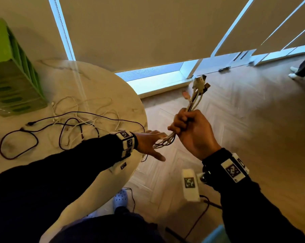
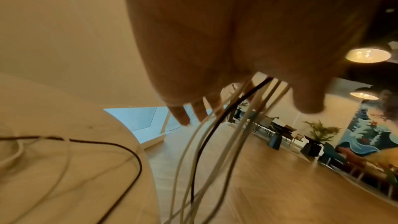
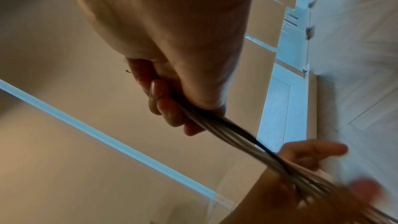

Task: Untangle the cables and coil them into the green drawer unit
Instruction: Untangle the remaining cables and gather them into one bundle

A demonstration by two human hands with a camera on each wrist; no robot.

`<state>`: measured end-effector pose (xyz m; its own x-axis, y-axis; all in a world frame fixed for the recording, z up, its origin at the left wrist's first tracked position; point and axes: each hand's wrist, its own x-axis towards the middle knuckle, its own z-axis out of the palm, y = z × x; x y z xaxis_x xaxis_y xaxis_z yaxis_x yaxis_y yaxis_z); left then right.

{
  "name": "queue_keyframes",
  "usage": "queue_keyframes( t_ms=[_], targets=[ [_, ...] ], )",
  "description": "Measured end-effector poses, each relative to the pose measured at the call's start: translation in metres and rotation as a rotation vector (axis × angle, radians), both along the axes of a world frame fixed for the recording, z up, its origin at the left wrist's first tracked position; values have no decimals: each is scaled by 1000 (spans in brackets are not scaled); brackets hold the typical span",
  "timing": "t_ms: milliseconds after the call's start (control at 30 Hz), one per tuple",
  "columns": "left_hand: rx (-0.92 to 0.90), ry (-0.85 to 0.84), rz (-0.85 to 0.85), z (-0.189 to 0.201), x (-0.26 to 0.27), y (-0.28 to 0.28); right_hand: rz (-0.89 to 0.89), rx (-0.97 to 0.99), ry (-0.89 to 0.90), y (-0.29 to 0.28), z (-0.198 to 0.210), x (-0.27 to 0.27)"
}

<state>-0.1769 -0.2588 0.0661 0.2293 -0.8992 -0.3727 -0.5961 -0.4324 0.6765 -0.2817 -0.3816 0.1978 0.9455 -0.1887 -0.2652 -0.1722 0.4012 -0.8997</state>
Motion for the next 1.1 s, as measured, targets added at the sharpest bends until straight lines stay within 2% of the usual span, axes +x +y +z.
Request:
queue_keyframes(
  t_ms=[67, 167, 200, 267, 333, 400, 467, 533, 667, 767, 933, 1000, 1100],
  targets=[
    [-213, -55, 143, -19, 6, -15, 4, -60, -3, 3, 11, -10],
    [-391, -100, 528, -20, 17, -30, -112, -222, -38, 4, 13, -17],
    [-428, -101, 608, -18, 13, -34, -167, -270, -40, 4, 12, -16],
    [-392, -9, 591, -16, -5, -42, -247, -292, -62, -2, 11, -8],
    [-260, 132, 425, -19, -30, -46, -228, -282, -78, -11, 10, 5],
    [-210, 280, 271, -22, -43, -42, -180, -426, 17, -26, 9, 16],
    [-259, 356, 239, -18, -42, -34, -72, -573, 86, -41, 4, 21],
    [-375, 461, 322, -9, -33, -26, 71, -660, 109, -45, -1, 22],
    [-654, 599, 444, 40, -18, -11, 427, -835, 172, -23, -12, 24],
    [-649, 561, 596, 61, -12, 3, 587, -831, 207, -3, -22, 27],
    [-597, 339, 711, 59, -9, 45, 743, -567, 193, 11, -56, 41],
    [-647, 395, 757, 66, -7, 62, 878, -636, 255, 20, -79, 49],
    [-780, 603, 874, 80, 1, 89, 1037, -778, 288, 37, -113, 65]
  ],
)
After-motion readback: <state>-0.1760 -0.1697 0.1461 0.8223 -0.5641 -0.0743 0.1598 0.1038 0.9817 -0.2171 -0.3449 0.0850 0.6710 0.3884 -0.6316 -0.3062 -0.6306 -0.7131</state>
